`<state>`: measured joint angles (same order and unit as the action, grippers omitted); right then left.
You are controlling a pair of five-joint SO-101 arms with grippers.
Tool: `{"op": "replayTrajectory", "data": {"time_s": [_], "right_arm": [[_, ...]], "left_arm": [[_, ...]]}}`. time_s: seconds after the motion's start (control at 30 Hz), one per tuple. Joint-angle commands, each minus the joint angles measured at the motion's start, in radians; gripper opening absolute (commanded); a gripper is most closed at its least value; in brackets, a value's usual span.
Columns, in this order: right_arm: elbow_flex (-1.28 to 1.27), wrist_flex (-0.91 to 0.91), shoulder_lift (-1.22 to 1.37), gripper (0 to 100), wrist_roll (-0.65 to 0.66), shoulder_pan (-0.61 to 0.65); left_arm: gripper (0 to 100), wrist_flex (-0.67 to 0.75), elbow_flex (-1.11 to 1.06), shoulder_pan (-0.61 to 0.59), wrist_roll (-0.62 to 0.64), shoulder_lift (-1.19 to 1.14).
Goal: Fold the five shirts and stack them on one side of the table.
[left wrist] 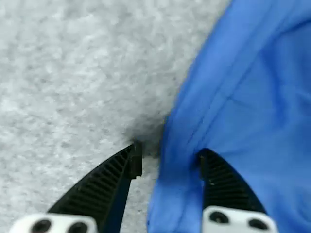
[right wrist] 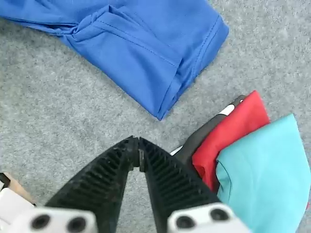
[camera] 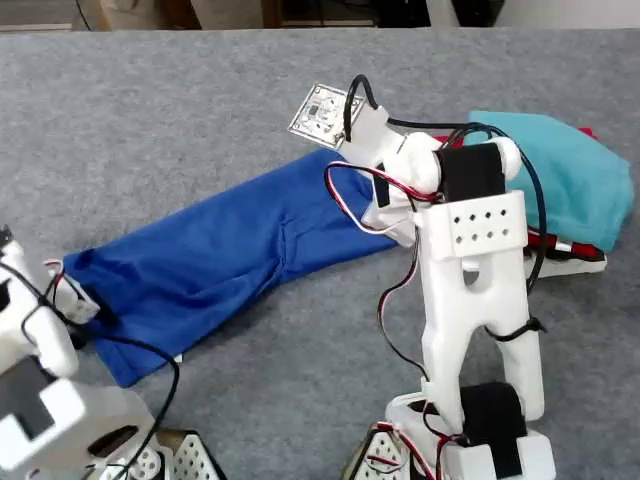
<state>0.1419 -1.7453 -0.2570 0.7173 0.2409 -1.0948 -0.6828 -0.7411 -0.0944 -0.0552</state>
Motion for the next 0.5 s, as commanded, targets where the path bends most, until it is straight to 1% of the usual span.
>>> {"op": "replayTrajectory", "data": {"time_s": [0.0, 0.13, 0.3, 0.37, 0.47], "right_arm": [[0.002, -0.005, -0.042, 0.2, 0.003, -0.004], [0.005, -0.002, -0.042, 0.2, 0.005, -0.005], [0.005, 0.000, -0.042, 0.2, 0.008, -0.007], [0.005, 0.000, -0.042, 0.2, 0.008, -0.007], [0.005, 0.000, -0.042, 0.2, 0.009, -0.018]], "left_arm": [[10, -0.028, 0.084, 0.052, -0.012, -0.111], [2, -0.071, 0.115, 0.104, -0.078, -0.151], [2, -0.057, 0.143, 0.095, -0.068, -0.139], [2, -0.048, 0.180, 0.049, -0.091, -0.125], [2, -0.068, 0.290, -0.084, -0.207, -0.093]]}}
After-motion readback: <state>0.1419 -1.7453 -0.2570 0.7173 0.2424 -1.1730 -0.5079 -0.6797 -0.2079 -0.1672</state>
